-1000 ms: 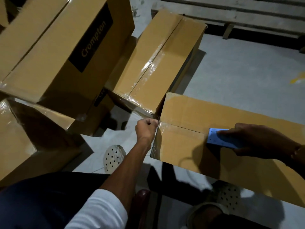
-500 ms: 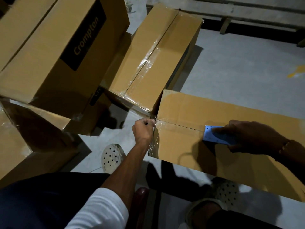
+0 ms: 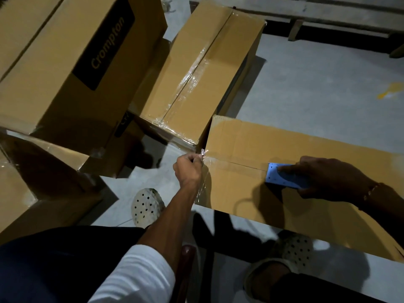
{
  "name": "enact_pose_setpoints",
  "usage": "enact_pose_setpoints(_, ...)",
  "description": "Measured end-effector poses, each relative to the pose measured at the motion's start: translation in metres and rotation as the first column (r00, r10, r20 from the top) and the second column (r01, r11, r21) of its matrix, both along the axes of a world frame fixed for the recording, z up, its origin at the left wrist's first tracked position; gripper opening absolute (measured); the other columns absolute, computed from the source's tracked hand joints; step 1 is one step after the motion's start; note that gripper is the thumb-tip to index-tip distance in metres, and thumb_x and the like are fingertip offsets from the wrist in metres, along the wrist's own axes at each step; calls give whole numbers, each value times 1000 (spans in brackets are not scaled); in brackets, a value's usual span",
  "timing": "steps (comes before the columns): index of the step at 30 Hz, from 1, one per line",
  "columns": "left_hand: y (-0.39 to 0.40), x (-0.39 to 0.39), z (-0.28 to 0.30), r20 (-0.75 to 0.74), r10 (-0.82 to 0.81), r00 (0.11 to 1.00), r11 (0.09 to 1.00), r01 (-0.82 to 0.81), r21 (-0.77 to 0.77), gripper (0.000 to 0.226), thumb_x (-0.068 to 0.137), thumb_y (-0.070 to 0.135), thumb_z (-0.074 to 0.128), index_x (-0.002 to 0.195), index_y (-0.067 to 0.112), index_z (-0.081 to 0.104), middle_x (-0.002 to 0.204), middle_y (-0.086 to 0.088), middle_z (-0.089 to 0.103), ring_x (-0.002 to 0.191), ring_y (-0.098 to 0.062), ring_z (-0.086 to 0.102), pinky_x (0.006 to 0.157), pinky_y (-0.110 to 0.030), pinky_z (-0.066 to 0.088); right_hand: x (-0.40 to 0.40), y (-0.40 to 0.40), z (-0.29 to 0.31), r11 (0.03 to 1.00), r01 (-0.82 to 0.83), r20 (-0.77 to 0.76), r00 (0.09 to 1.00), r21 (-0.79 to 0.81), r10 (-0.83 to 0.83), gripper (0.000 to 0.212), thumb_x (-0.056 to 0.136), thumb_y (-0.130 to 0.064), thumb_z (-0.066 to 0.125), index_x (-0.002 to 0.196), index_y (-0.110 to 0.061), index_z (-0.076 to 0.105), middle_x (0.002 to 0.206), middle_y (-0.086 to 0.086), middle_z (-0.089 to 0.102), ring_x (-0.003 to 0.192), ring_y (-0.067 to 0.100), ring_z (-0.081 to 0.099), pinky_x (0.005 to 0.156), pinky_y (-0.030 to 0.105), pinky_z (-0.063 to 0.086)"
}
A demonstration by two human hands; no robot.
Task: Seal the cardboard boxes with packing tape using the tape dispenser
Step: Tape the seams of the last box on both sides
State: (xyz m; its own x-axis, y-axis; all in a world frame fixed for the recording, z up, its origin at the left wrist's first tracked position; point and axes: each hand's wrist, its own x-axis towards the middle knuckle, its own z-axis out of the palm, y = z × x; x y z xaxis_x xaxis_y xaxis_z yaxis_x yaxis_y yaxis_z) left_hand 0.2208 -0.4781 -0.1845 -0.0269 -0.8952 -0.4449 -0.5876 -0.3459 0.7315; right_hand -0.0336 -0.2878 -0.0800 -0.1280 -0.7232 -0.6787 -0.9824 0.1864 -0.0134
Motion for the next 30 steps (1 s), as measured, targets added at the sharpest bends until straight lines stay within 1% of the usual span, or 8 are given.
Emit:
enact_pose_setpoints(4,-1,0,0,37,-21,999,1000,21,8,30,95,17,64,66,16,70,83,-9,73,91,-30,68,84,-40,57,1,-1,0,1000,-1,-3,1000,-7,1,74,89,-53,61,150,-49,20,118,-6,43,84,13,46,68,28,42)
enact_pose_setpoints(9,-4,-8,4,218,-123,968,992,117,39,26,100,27,58,93,8,75,99,-15,72,92,-32,65,71,-33,45,3,-1,0,1000,0,0,1000,-20,0,76,89,-54,62,152,-48,19,119,-7,42,85,14,46,67,28,41)
enact_pose_setpoints(12,-13,-12,-3,328,-197,924,975,149,166,33,99,42,56,105,12,69,105,-12,68,97,-33,63,79,-36,50,4,1,-2,999,2,14,1000,-35,-2,76,87,-54,63,151,-49,22,120,-7,44,95,15,55,71,30,47)
enact_pose_setpoints(16,-27,-5,-14,286,-202,937,935,97,341,52,89,56,64,105,7,65,104,-15,69,90,-34,68,83,-45,58,4,1,-5,999,-1,-8,1000,-39,0,75,88,-55,62,151,-48,22,119,-6,43,92,16,54,68,31,44)
enact_pose_setpoints(20,-9,-1,-2,372,-264,890,951,305,-55,29,101,35,55,105,12,72,102,-11,73,95,-28,66,75,-30,46,4,1,-6,999,-15,-44,999,-35,13,75,89,-57,59,152,-48,19,121,-5,42,91,16,51,65,28,33)
enact_pose_setpoints(23,19,-5,8,328,-356,875,891,423,-161,32,105,31,46,103,11,70,98,-9,72,92,-28,66,73,-31,43,3,3,-8,999,3,-25,1000,-50,-5,75,86,-58,61,151,-49,23,116,-6,43,96,18,57,63,29,36)
enact_pose_setpoints(26,33,-1,2,400,-376,836,903,428,-45,50,106,44,34,104,8,69,102,-15,70,97,-35,63,78,-35,44,3,1,-8,998,19,-9,1000,-59,-19,75,85,-58,63,150,-49,26,116,-5,44,96,20,57,63,30,36)
enact_pose_setpoints(30,25,18,-1,477,-493,728,865,467,182,81,96,74,17,81,10,65,94,-14,68,87,-32,63,81,-42,52,4,1,-6,997,27,-14,1000,-78,-29,75,84,-58,64,149,-49,29,118,-5,46,100,19,58,64,30,36)
